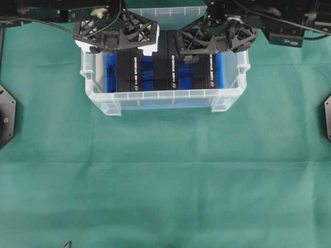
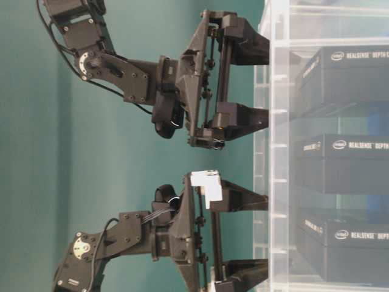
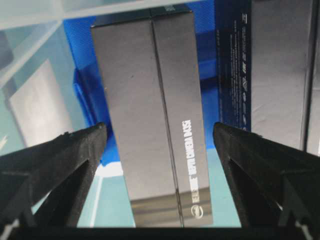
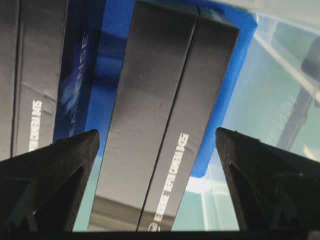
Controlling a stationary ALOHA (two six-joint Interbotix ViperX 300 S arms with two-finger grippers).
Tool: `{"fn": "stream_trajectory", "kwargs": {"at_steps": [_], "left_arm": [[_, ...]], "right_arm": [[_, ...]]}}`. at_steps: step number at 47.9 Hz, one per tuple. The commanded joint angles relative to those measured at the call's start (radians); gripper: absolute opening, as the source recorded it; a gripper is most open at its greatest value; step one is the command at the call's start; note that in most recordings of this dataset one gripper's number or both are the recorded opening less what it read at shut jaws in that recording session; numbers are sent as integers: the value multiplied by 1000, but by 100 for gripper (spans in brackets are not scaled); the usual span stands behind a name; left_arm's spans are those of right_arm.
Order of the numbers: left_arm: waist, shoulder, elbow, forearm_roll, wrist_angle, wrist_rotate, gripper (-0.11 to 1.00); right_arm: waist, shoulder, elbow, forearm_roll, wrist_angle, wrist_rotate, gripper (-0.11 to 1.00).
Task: Take the box out of the case with both arms.
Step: 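Lower the open grippers around the left and right black boxes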
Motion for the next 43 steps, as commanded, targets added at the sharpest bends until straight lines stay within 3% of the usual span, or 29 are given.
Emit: {"fn": "stream_trajectory", "kwargs": {"at_steps": [1, 43], "left_arm": [[3, 0, -11, -2, -8, 2, 91], [3, 23, 26, -29, 6, 2, 91]], "right_arm": [[-6, -6, -9, 0, -6, -2, 94], [-6, 8, 2, 26, 60, 21, 94]]}}
